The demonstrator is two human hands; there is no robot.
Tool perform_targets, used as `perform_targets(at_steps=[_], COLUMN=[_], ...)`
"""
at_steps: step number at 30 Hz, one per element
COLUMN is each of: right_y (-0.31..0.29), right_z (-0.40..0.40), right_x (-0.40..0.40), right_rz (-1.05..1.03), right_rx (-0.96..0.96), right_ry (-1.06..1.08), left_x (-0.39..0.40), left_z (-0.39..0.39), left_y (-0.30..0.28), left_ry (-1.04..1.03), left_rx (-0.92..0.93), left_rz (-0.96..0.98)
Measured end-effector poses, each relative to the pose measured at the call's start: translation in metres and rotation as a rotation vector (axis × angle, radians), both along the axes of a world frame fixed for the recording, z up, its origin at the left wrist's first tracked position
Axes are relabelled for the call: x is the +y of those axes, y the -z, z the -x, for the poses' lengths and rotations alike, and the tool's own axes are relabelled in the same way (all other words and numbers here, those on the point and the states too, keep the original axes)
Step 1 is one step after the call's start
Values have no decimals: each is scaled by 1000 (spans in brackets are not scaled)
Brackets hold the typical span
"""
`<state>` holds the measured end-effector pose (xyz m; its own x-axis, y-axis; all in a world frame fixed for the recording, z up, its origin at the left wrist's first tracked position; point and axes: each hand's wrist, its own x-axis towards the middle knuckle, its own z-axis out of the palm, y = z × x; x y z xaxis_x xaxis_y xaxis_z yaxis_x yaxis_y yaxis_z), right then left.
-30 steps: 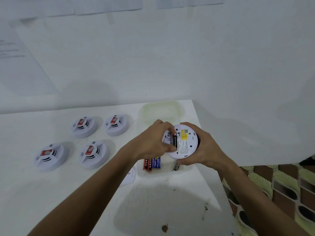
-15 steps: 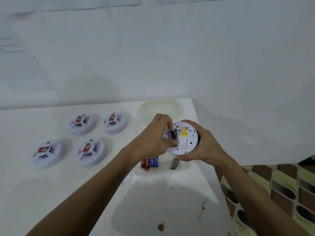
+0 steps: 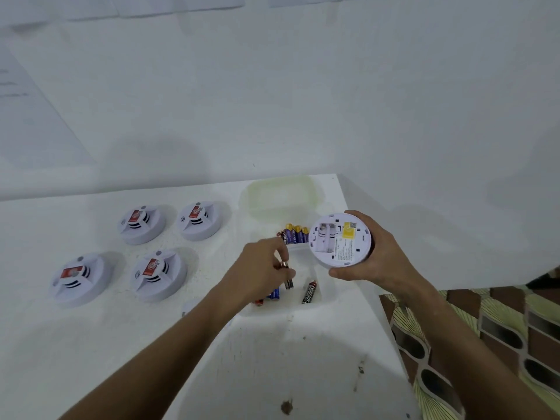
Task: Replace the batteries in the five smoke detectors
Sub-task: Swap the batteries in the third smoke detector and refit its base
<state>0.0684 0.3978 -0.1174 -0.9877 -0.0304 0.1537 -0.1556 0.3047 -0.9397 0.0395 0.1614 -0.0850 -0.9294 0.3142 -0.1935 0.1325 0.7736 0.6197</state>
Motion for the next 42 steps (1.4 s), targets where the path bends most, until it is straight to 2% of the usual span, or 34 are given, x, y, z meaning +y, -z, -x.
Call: perform_targets(at_steps=[6,9,17,23,27,31,36,42], right_y=[-1,1,3,-1,1,4,3,1], right_z=[1,3,3,3,4,4,8,13], right_x=[-3,0,2,1,1,3,2,-2], right_rz=[-12,-4,-3,3,-5,9,13,-2], right_rx=[-20,-27,-40,-43,-44,-54,-52,-29], right_ry=[5,4,-1,10,-12,-18,-25,-37], left_x=[8,5,0,17,22,23,26,26], left_z=[-1,2,43,88,97,99,102,91], left_y=[14,12,-13,4,16,27,33,17], left_ry=[64,57,-67,-31,-6,28,28,-61], left_rx=[21,62,192,99,40,57,82,132], left_rz=[200,229,91,51,102,147,113,-76])
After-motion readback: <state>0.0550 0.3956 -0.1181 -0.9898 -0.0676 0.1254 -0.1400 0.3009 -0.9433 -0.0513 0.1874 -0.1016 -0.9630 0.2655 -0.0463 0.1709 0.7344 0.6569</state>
